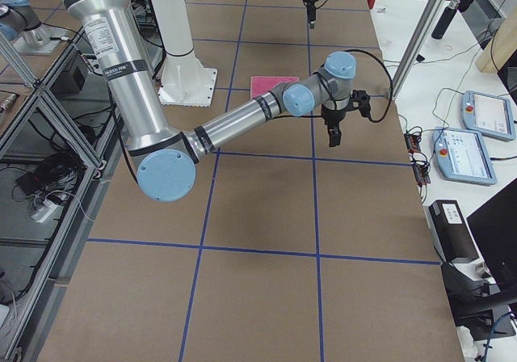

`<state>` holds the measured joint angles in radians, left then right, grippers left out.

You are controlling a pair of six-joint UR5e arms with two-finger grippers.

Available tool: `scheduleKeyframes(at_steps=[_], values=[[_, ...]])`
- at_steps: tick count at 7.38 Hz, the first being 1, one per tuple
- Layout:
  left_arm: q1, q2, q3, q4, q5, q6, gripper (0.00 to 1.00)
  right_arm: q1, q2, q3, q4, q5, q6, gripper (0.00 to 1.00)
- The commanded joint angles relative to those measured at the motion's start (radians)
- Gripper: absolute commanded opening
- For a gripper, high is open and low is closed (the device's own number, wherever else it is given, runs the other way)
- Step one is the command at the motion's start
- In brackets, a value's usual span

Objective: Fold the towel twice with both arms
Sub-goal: 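Move the left gripper to the pink towel's corner nearest the robot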

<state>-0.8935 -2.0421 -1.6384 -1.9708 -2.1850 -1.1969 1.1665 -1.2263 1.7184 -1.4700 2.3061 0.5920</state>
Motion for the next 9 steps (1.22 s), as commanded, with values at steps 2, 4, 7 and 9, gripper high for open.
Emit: scheduleKeyframes(at_steps=[2, 4, 7, 9], values=[[0.198, 0.002, -0.088, -0.045, 0.133, -0.289, 1.0, -0.143, 0.001, -0.01, 0.118, -0.005, 0.16, 1.0], [0.298, 0.0, -0.136, -0.042, 0.149, -0.406, 1.0, -0.145, 0.005, -0.035, 0.114, -0.008, 0.169, 1.0], [0.465, -0.004, -0.136, -0.039, 0.313, -0.441, 1.0, -0.146, 0.011, -0.031, 0.119, 0.004, 0.325, 1.0], [0.51, -0.009, -0.118, -0.039, 0.341, -0.46, 0.99, -0.149, 0.011, -0.026, 0.119, 0.004, 0.325, 1.0]])
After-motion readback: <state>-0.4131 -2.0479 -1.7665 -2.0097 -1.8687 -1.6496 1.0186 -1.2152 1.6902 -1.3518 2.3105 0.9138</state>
